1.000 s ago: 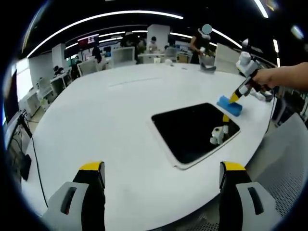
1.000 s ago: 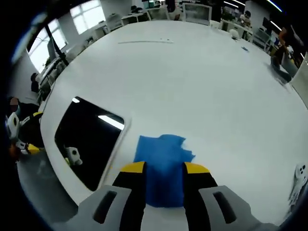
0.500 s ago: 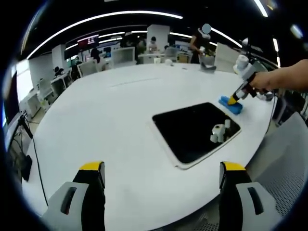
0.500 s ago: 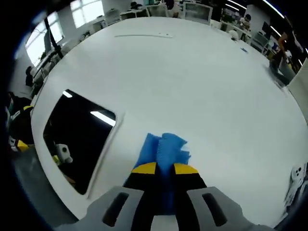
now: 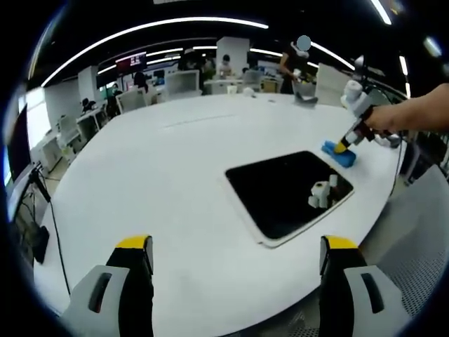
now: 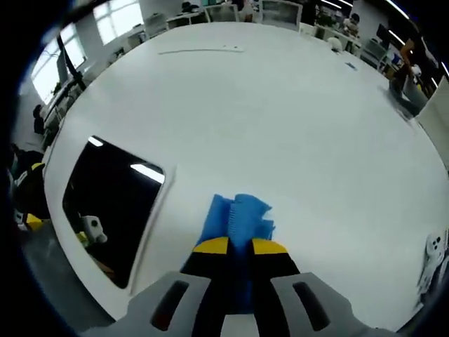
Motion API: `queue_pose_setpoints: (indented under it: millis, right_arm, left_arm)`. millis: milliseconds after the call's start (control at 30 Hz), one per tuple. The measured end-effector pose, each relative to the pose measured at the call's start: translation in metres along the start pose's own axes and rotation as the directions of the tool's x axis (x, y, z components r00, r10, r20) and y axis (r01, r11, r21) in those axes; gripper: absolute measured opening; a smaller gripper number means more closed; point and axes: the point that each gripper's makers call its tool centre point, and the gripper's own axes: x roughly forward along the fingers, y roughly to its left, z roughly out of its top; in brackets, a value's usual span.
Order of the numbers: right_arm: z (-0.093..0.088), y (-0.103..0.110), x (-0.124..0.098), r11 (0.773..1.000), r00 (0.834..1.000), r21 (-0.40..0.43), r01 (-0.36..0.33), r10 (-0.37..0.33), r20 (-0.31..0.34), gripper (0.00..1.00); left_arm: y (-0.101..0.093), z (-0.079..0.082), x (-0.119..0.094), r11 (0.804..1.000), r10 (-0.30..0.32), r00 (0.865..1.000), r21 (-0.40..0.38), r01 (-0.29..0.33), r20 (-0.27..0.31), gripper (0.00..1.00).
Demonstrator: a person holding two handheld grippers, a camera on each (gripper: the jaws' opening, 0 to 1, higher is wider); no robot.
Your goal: Wipe the mirror surface with the cleaning cloth until all visible marks leave the cleaned area.
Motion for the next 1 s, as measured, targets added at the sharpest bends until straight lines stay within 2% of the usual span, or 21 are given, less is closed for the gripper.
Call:
queue_pose_setpoints:
  millis: [233, 400, 600, 767, 1000]
  right_arm:
    - [0.0, 0.0, -0.001, 1.0, 1.0, 0.03, 0.002, -0.002, -0.003, 0.04]
    - [0.0, 0.001, -0.001, 1.0, 1.0, 0.021, 0.001, 0.0, -0.011, 0.04]
    - [-0.002, 0.001, -0.002, 0.997, 1.0, 0.076, -0.011, 0.012, -0.022, 0.04]
    - [-0.004, 0.005, -0.006, 0.996, 0.999, 0.085, -0.002, 0.005, -0.043, 0.03]
    - [-0.002, -0.002, -0.017, 0.991, 0.999, 0.136, -0.005, 0.012, -0.049, 0.04]
  left_arm:
    - [0.0, 0.0, 0.0, 1.0, 0.002, 1.0, 0.009, -0.002, -0.002, 0.99]
    - [-0.001, 0.0, 0.0, 1.0, -0.001, 1.0, 0.005, 0.001, -0.002, 0.99]
    - [-0.002, 0.0, -0.001, 1.0, -0.002, 1.0, 0.002, 0.002, 0.001, 0.99]
    - [-0.002, 0.0, -0.001, 1.0, -0.004, 1.0, -0.002, 0.004, 0.005, 0.99]
    - [-0.003, 0.0, 0.0, 1.0, -0.01, 1.0, 0.008, 0.01, 0.003, 0.99]
